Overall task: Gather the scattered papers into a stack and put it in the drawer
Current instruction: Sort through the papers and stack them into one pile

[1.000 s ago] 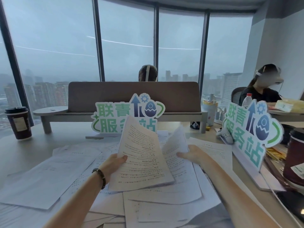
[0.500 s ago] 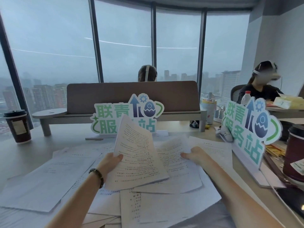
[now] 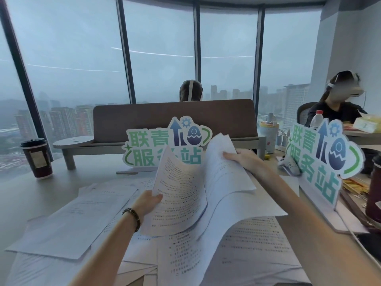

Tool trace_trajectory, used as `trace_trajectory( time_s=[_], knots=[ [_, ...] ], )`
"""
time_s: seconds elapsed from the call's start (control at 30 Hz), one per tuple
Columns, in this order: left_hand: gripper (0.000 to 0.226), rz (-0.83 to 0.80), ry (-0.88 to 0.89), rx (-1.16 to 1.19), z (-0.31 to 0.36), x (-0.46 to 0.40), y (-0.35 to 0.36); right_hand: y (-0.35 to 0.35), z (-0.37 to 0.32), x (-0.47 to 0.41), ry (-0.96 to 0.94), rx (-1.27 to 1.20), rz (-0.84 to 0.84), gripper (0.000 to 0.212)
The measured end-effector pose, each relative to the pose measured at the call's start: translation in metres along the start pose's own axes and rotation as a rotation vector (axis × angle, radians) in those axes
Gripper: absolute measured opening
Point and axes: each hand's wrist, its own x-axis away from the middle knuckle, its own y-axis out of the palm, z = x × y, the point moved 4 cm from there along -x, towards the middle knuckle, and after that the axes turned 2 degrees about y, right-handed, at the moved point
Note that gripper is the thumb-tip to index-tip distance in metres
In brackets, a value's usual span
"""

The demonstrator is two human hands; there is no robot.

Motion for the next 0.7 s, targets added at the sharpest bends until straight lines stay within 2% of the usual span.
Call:
trace_trajectory(
  time_s=[0.13, 0.3, 0.37, 0.5, 0.6, 0.7],
  knots=[
    [0.027, 0.010, -0.003, 0.028, 0.003, 0.004, 0.002, 0.000, -0.027, 0.005, -0.072, -0.267, -0.095, 0.043],
    [0.021, 0.000, 0.017, 0.159, 0.006, 0.006, 0.003, -0.011, -0.028, 0.007, -0.137, -0.641, -0.206, 0.023],
    [0.021, -0.010, 0.021, 0.241, 0.006, 0.007, 0.004, -0.010, -0.014, 0.006, -0.118, -0.628, -0.177, 0.027],
    [0.027, -0.050, 0.013, 0.445, 0.009, 0.012, 0.009, -0.002, 0.032, -0.002, 0.001, -0.522, 0.043, 0.032],
    [0.031, -0.123, 0.034, 0.543, 0.015, 0.017, 0.015, 0.011, 0.062, 0.001, 0.117, -0.481, 0.137, 0.023],
    [0.033, -0.202, 0.067, 0.586, 0.018, 0.016, 0.021, 0.028, 0.080, 0.001, 0.157, -0.323, 0.201, 0.013]
  ],
)
